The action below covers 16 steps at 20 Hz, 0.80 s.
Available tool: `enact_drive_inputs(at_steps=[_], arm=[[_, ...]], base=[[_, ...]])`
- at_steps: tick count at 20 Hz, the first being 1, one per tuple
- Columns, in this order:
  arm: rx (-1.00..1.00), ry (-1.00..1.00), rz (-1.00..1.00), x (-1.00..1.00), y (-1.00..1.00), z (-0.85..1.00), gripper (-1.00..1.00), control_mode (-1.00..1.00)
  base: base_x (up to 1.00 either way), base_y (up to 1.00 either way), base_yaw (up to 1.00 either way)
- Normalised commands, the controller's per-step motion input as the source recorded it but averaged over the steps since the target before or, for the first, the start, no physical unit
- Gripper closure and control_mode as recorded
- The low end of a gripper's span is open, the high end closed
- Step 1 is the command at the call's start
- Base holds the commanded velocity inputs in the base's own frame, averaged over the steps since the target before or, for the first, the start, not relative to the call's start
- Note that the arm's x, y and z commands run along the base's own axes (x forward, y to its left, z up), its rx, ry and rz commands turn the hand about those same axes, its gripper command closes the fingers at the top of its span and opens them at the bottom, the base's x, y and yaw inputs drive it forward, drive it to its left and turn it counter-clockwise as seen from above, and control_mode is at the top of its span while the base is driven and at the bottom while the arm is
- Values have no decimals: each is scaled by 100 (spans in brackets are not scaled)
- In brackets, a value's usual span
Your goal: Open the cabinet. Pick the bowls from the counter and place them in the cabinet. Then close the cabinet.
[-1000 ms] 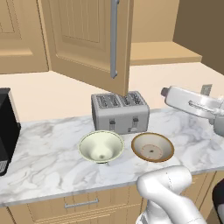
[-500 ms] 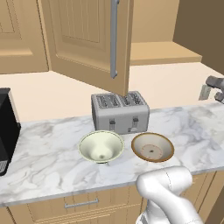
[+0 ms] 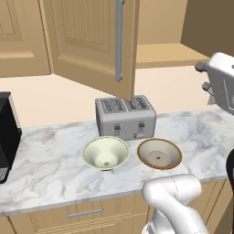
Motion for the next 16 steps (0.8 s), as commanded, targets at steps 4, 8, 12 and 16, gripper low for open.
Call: enact_drive_inputs(at_steps=[4, 8, 12, 16], arm=[[26, 4, 4, 49, -2, 0, -100, -100], [25, 21, 10, 53, 1, 0, -100, -100], [19, 26, 9, 44, 0, 0, -100, -100], [14, 25, 15, 30, 7, 0, -100, -100]], base=[[0, 0, 0], [0, 0, 0], [0, 0, 0], [0, 0, 0]])
